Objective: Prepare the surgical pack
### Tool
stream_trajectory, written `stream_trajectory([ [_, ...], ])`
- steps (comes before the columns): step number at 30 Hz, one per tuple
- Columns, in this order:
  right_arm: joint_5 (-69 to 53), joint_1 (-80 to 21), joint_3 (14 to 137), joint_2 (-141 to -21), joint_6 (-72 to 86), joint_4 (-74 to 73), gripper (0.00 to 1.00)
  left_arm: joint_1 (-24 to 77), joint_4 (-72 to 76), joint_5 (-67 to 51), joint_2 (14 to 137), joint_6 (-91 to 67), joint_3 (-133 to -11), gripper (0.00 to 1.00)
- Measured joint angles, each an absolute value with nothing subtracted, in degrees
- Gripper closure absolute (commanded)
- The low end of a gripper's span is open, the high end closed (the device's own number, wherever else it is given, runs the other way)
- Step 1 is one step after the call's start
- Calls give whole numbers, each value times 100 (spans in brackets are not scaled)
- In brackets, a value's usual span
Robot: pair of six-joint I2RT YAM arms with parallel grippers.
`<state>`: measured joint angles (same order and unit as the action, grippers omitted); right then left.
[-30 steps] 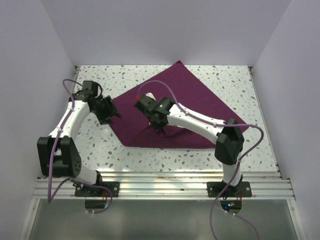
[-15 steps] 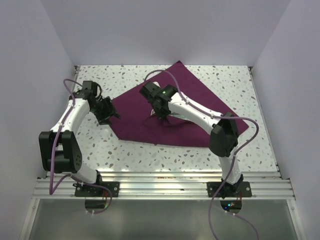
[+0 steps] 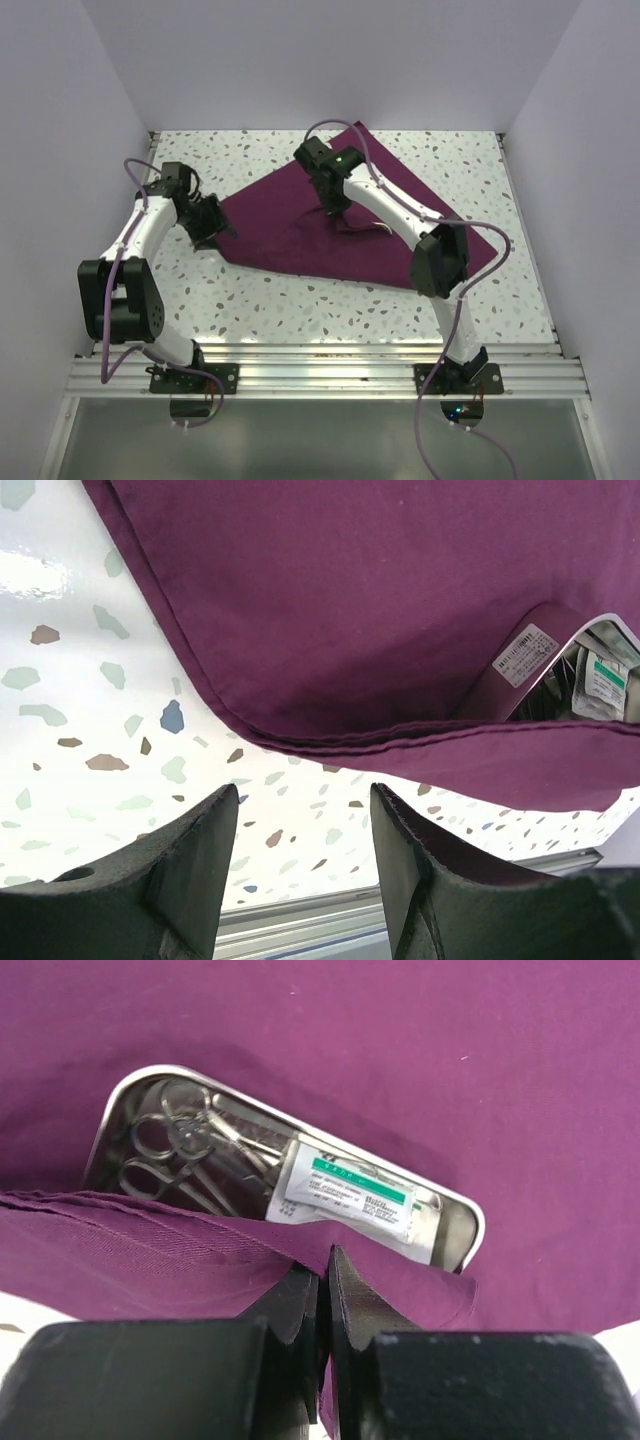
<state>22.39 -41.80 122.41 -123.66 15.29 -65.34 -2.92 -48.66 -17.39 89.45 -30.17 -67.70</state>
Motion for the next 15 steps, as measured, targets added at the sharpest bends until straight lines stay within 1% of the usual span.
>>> stream_trajectory([
  [9, 2097, -3981, 12492, -12794, 1435, -6525, 100, -370, -4845, -1747, 9032, -2895, -6761, 41],
  [15, 2001, -3881, 12870, -13192, 1337, -6534, 100, -408, -4842, -1763, 9063, -2825, -6761, 41],
])
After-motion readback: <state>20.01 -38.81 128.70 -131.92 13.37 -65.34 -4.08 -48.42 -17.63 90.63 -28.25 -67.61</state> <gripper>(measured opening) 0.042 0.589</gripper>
